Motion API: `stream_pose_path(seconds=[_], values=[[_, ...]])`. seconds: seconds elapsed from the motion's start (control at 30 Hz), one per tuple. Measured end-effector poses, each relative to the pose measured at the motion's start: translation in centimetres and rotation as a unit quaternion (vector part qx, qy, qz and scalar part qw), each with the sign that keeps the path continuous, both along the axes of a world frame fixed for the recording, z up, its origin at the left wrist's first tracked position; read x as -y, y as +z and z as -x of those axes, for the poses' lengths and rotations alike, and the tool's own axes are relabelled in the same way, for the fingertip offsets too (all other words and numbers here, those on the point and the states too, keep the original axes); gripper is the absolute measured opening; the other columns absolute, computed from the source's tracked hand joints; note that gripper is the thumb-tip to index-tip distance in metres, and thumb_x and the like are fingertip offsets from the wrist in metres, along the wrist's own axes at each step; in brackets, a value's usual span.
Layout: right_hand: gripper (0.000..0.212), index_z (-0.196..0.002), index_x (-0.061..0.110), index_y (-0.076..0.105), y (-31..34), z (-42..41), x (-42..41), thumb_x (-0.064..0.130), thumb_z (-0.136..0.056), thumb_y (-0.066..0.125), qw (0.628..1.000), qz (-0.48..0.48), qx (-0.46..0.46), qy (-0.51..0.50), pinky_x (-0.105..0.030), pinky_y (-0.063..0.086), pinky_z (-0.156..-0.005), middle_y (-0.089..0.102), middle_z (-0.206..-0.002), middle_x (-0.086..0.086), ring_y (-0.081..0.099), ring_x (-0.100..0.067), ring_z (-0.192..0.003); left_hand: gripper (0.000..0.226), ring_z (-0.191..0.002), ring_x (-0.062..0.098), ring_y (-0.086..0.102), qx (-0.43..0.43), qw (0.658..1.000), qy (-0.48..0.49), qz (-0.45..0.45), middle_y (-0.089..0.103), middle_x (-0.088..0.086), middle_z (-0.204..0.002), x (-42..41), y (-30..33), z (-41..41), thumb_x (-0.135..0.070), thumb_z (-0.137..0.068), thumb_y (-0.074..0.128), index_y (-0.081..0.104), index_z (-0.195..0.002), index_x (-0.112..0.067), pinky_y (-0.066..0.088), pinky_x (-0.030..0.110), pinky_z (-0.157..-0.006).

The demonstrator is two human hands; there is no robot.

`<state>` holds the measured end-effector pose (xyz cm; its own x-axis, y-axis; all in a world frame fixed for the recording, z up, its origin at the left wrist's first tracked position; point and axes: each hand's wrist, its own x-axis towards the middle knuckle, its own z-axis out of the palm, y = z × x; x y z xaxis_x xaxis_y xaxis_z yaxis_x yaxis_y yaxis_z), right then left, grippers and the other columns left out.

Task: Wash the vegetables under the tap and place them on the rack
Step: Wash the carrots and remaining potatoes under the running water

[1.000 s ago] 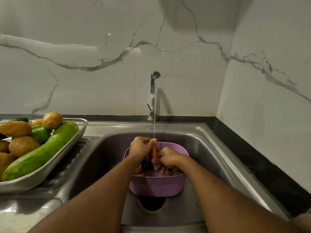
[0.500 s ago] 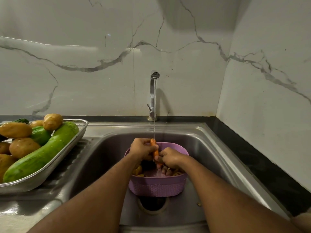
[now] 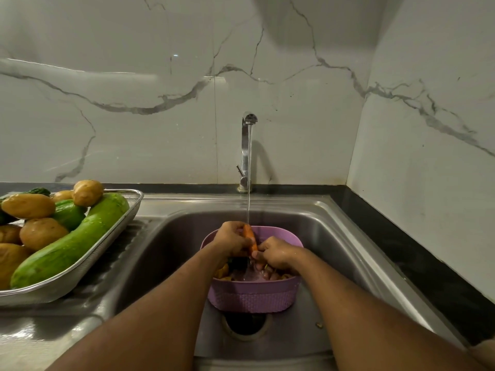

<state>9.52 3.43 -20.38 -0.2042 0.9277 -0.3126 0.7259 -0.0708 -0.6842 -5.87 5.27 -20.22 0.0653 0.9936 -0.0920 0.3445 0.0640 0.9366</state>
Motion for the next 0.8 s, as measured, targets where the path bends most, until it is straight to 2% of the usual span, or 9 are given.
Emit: stream_pose_path(seconds=[0.13,0.23,0.33,0.43,0.53,0.6,0.67,0.73,0.8], values=[[0.029,-0.104,0.011,0.065,0.13,0.34,-0.20,0.029,-0.111,0.044,1.000,0.017,-0.024,0.009,-0.023,0.049,-0.044,0.068,-0.077,-0.005,0.062,-0.009,-0.047,0.007,-0.083,0.022,0.076,0.022,0.998,0.062,-0.025,0.074,0.010,-0.092,-0.32,-0.36,0.27,-0.020,-0.096,0.071,0.069,-0.099,-0.013,0.066,0.039,-0.072],[0.025,-0.112,0.012,0.064,0.12,0.64,-0.26,0.028,-0.111,0.045,0.999,0.017,-0.039,0.020,-0.026,0.054,-0.056,0.067,-0.083,-0.004,0.064,-0.011,-0.057,0.020,-0.076,0.021,0.076,0.004,0.994,0.087,-0.060,0.074,0.009,-0.083,-0.34,-0.55,0.56,-0.031,-0.100,0.065,0.071,-0.092,-0.014,0.066,0.036,-0.070],[0.026,-0.117,0.011,0.065,0.02,0.58,-0.34,0.027,-0.110,0.046,0.999,0.016,-0.036,0.027,-0.033,0.058,-0.068,0.068,-0.088,-0.005,0.066,-0.014,-0.065,0.028,-0.076,0.024,0.077,0.019,0.993,0.097,-0.061,0.074,0.013,-0.084,-0.26,-0.50,0.62,-0.034,-0.103,0.060,0.071,-0.092,-0.010,0.066,0.040,-0.071],[0.023,-0.105,0.014,0.065,0.10,0.17,-0.02,0.026,-0.111,0.046,0.999,0.015,-0.013,0.027,-0.025,0.055,-0.056,0.069,-0.085,-0.004,0.065,-0.010,-0.056,0.025,-0.079,0.026,0.077,0.036,0.997,0.071,-0.013,0.074,0.016,-0.092,-0.20,-0.28,0.46,-0.026,-0.105,0.056,0.070,-0.102,-0.006,0.066,0.040,-0.071],[0.023,-0.098,0.018,0.065,-0.19,-0.20,-0.10,0.025,-0.110,0.047,0.999,0.014,0.020,0.032,-0.026,0.053,-0.059,0.072,-0.091,-0.004,0.067,-0.012,-0.065,0.014,-0.089,0.026,0.076,0.011,1.000,0.001,0.027,0.074,0.018,-0.101,0.33,0.18,0.06,-0.010,-0.102,0.061,0.070,-0.110,-0.004,0.065,0.032,-0.069],[0.024,-0.095,0.019,0.065,-0.17,-0.29,-0.12,0.025,-0.110,0.048,0.999,0.018,0.024,0.030,-0.024,0.052,-0.057,0.073,-0.089,-0.003,0.067,-0.011,-0.065,0.013,-0.091,0.024,0.075,-0.002,0.999,-0.010,0.035,0.074,0.016,-0.103,0.46,0.26,-0.06,-0.006,-0.099,0.064,0.070,-0.111,-0.005,0.064,0.029,-0.067],[0.026,-0.096,0.018,0.065,0.13,-0.20,0.11,0.027,-0.111,0.046,0.999,0.021,0.011,0.029,-0.021,0.048,-0.050,0.070,-0.081,0.000,0.064,-0.007,-0.055,0.013,-0.086,0.021,0.076,0.004,0.999,0.016,0.028,0.075,0.013,-0.098,0.37,0.14,0.15,-0.012,-0.096,0.070,0.070,-0.108,-0.007,0.064,0.029,-0.066],[0.028,-0.106,0.014,0.067,0.45,-0.02,0.34,0.029,-0.111,0.044,0.999,0.025,-0.006,0.029,-0.021,0.048,-0.048,0.068,-0.074,0.002,0.062,-0.004,-0.048,0.015,-0.079,0.018,0.077,0.004,0.998,0.055,0.009,0.076,0.010,-0.090,0.19,-0.22,0.50,-0.022,-0.092,0.075,0.072,-0.099,-0.009,0.065,0.033,-0.069],[0.030,-0.114,0.010,0.067,0.58,0.29,0.37,0.031,-0.111,0.046,0.999,0.031,-0.025,0.032,-0.022,0.051,-0.049,0.070,-0.075,0.001,0.064,-0.006,-0.052,0.024,-0.071,0.016,0.076,-0.021,0.995,0.093,-0.019,0.075,0.007,-0.081,0.09,-0.57,0.80,-0.034,-0.092,0.076,0.073,-0.090,-0.010,0.065,0.033,-0.069]])
